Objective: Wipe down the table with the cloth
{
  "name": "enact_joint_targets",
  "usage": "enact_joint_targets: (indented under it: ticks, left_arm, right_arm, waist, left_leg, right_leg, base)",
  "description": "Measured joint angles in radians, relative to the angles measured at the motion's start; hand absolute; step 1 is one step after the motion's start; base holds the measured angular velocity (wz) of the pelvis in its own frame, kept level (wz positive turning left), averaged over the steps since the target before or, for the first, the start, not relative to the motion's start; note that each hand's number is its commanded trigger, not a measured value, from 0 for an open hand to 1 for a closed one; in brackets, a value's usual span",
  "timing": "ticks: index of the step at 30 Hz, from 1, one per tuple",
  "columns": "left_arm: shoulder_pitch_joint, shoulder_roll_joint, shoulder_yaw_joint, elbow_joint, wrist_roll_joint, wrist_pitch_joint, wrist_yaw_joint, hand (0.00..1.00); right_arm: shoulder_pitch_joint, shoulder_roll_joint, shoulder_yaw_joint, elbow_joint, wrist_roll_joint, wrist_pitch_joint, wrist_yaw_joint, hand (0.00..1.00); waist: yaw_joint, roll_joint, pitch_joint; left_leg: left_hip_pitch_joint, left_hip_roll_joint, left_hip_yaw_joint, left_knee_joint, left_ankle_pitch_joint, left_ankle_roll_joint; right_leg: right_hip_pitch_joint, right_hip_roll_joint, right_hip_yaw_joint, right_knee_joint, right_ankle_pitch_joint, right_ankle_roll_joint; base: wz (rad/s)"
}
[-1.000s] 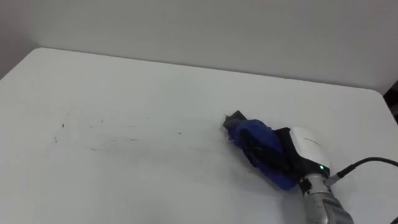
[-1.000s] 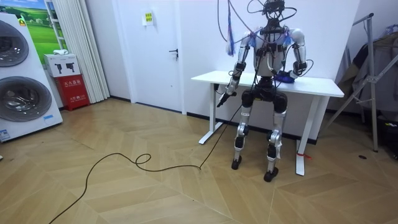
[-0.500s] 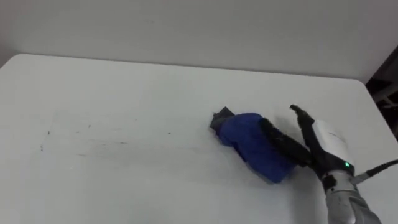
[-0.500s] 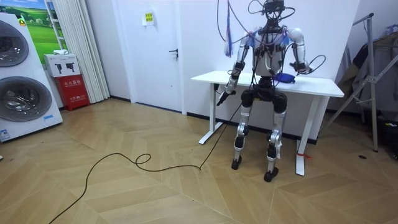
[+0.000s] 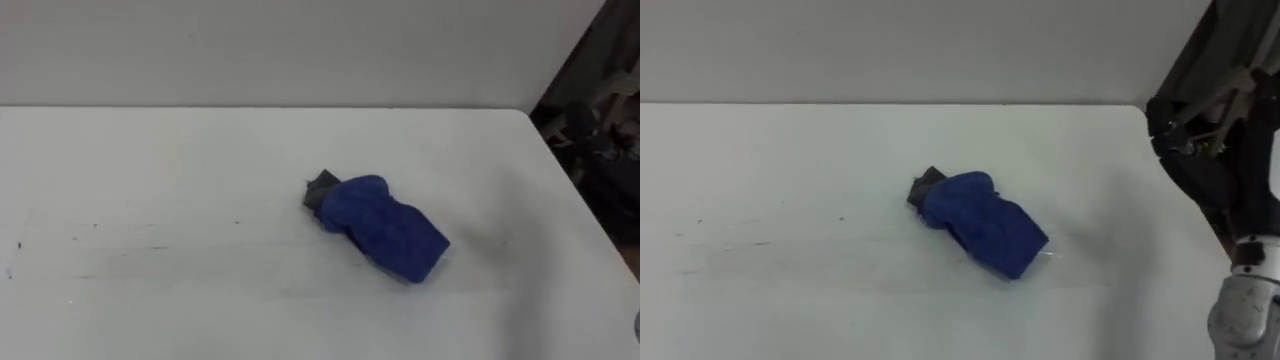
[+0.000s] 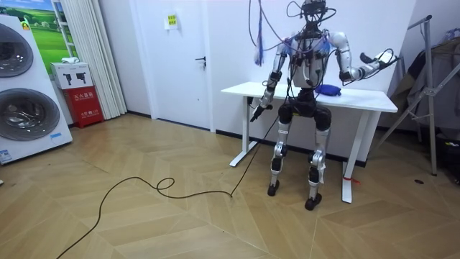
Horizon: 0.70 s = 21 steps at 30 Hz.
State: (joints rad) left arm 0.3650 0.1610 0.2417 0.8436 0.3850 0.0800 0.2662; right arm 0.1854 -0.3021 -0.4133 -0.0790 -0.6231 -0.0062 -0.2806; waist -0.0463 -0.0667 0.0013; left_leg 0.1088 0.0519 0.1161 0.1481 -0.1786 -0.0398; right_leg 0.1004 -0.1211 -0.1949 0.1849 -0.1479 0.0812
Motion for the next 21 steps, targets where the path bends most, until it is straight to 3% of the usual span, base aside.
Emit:
enact_joint_targets:
  ticks: [5, 9, 12, 17, 18, 21]
  left_arm:
    - [0.019, 0.001, 0.046, -0.012, 0.001, 0.006, -0.035, 0.0]
    - [0.029, 0.005, 0.095, 0.003, 0.001, 0.007, -0.035, 0.0]
    - [0.043, 0.004, 0.107, 0.002, 0.001, 0.009, -0.035, 0.0]
    - [0.043, 0.004, 0.13, -0.01, 0.0, 0.034, -0.044, 0.0]
    - [0.042, 0.005, 0.137, -0.012, 0.0, 0.039, -0.045, 0.0]
    - [0.041, 0.004, 0.144, -0.019, 0.0, 0.044, -0.044, 0.0]
  right_arm:
    - [0.001, -0.008, -0.111, 0.082, 0.137, 0.031, -0.064, 0.0]
    - [0.004, -0.024, -0.175, 0.307, 0.27, 0.044, -0.122, 0.0]
    - [0.004, -0.023, -0.229, 0.427, 0.349, 0.054, -0.155, 0.0]
    - [0.04, -0.023, -0.288, 0.585, 0.497, 0.077, -0.197, 0.0]
    - [0.052, -0.025, -0.289, 0.623, 0.524, 0.077, -0.201, 0.0]
    - [0.078, -0.026, -0.286, 0.784, 0.594, 0.077, -0.2, 0.0]
  waist:
    - [-0.009, -0.023, 0.0039]
    - [-0.033, -0.05, -0.0046]
    - [-0.045, -0.056, -0.01]
    - [-0.068, -0.064, -0.0066]
    - [-0.073, -0.055, -0.0098]
    - [-0.088, -0.061, -0.0072]
  left_leg:
    - [0.007, 0.006, 0.021, -0.004, -0.004, -0.002]
    - [0.0, 0.007, 0.026, -0.002, -0.007, -0.001]
    - [0.001, 0.007, 0.025, 0.0, -0.011, -0.001]
    - [-0.001, 0.007, 0.026, 0.002, -0.013, -0.001]
    - [-0.001, 0.007, 0.026, 0.002, -0.014, -0.001]
    - [-0.004, 0.007, 0.023, 0.002, -0.014, -0.001]
  right_leg:
    - [-0.006, 0.003, 0.01, 0.004, 0.0, 0.0]
    - [-0.013, 0.004, 0.018, 0.005, 0.0, 0.0]
    - [-0.011, 0.004, 0.018, 0.005, 0.0, 0.0]
    - [-0.012, 0.004, 0.019, 0.004, 0.0, 0.0]
    - [-0.011, 0.005, 0.019, 0.003, 0.0, 0.0]
    - [-0.012, 0.004, 0.017, 0.003, 0.0, 0.0]
  base:
    - [-0.12]
    - [-0.04]
    - [0.0]
    - [0.0]
    - [0.0]
    - [0.02]
